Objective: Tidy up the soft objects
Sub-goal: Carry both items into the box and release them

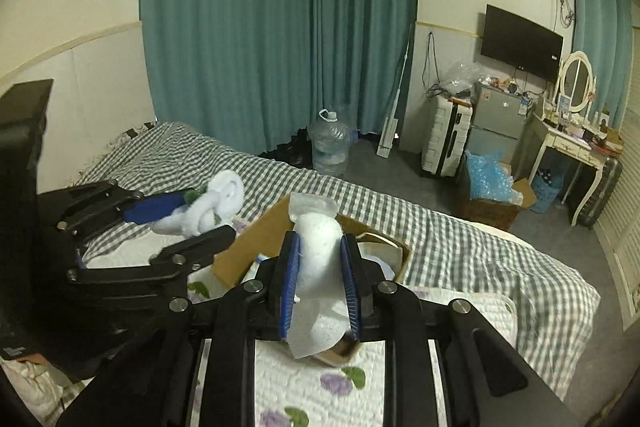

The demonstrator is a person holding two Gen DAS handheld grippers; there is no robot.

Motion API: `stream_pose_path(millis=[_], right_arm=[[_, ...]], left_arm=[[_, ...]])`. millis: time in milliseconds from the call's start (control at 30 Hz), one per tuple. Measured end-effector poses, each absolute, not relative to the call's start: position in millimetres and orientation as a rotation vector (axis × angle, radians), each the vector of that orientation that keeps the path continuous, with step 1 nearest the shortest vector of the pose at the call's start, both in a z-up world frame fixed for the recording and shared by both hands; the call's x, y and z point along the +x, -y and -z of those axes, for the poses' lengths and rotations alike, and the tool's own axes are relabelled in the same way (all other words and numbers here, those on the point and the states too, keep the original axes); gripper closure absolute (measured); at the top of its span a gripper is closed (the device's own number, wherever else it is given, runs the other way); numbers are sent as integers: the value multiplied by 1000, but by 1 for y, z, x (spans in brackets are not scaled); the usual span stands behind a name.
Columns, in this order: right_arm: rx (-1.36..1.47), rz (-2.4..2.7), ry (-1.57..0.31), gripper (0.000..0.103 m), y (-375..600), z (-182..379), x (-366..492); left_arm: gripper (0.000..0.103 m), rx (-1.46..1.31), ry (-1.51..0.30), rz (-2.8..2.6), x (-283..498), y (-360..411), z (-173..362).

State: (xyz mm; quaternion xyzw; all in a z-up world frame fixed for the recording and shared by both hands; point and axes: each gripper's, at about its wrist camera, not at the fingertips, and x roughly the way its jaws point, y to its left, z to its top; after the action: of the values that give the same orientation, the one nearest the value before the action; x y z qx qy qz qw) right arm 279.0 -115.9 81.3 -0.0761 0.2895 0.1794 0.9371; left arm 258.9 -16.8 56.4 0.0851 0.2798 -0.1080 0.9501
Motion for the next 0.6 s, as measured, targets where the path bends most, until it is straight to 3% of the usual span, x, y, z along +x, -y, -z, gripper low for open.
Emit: stream_pose_path(millis=[600], right_arm=[[-146,-365,-791,82,103,54,424]], left_arm=[[63,114,-738,231,383,7,64]])
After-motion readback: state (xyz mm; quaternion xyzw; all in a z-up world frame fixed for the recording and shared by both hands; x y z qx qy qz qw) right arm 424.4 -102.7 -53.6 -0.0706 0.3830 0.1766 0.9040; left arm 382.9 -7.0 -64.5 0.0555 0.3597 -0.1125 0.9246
